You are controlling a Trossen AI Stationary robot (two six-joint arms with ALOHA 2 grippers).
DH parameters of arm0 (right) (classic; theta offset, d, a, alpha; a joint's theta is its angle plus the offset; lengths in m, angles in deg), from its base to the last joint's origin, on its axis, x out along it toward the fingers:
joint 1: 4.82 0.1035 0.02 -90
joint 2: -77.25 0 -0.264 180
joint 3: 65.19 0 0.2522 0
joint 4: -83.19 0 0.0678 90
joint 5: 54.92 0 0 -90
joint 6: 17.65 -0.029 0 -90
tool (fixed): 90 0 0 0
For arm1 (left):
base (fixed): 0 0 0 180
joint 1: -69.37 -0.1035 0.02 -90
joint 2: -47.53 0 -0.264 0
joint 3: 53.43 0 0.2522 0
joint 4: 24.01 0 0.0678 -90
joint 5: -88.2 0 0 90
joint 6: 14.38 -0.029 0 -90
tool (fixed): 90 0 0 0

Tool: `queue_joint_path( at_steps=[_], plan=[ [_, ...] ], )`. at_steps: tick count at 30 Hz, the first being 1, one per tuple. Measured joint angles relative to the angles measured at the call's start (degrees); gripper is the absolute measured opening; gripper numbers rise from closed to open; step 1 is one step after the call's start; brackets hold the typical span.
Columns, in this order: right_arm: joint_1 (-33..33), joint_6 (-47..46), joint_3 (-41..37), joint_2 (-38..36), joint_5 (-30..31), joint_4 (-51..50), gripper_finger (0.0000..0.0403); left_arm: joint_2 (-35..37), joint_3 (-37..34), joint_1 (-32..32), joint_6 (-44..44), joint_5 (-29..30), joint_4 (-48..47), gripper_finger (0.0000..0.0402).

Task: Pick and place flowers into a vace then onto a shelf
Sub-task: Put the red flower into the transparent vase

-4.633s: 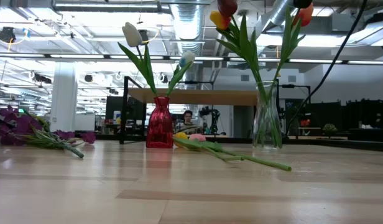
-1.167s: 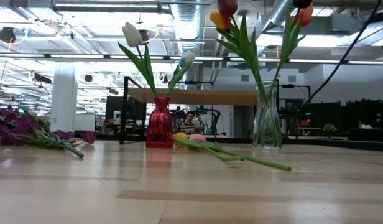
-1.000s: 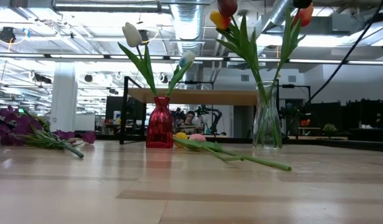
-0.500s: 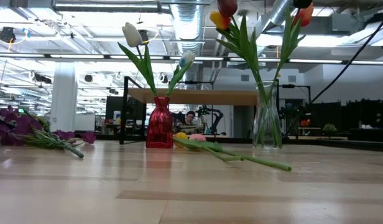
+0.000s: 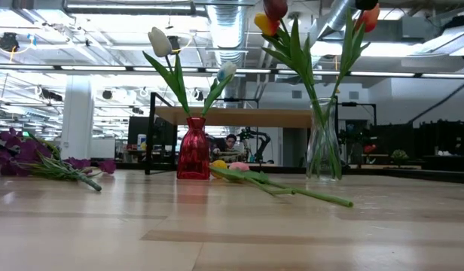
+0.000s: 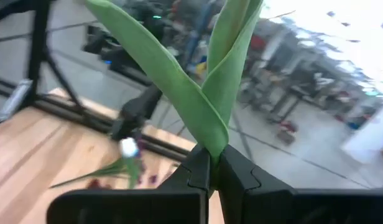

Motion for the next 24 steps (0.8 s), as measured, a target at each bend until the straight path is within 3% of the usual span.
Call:
queue_joint_path(
  at_steps=[5,10,15,24],
  plan=[
    [-7.79,-2.46,-15.69,-9.03,-7.03,11.36,0.0006,0.0,0.0,0.0,0.0,0.04,0.44,0.0208],
    [-14.01,-3.71,-24.87,-12.36,-14.5,15.77,0.0007,0.0,0.0,-0.01,0.34,0.06,1.79,0.0208],
    [-20.64,-3.41,-27.25,-10.86,-21.9,15.91,0.0007,0.0,0.0,-0.02,2.28,2.74,2.38,0.0208],
    [-36.77,-2.97,-27.3,-3.75,-47.16,17.01,0.0007,2.12,0.04,-0.04,3.52,6.57,2.29,0.0208]
  ],
)
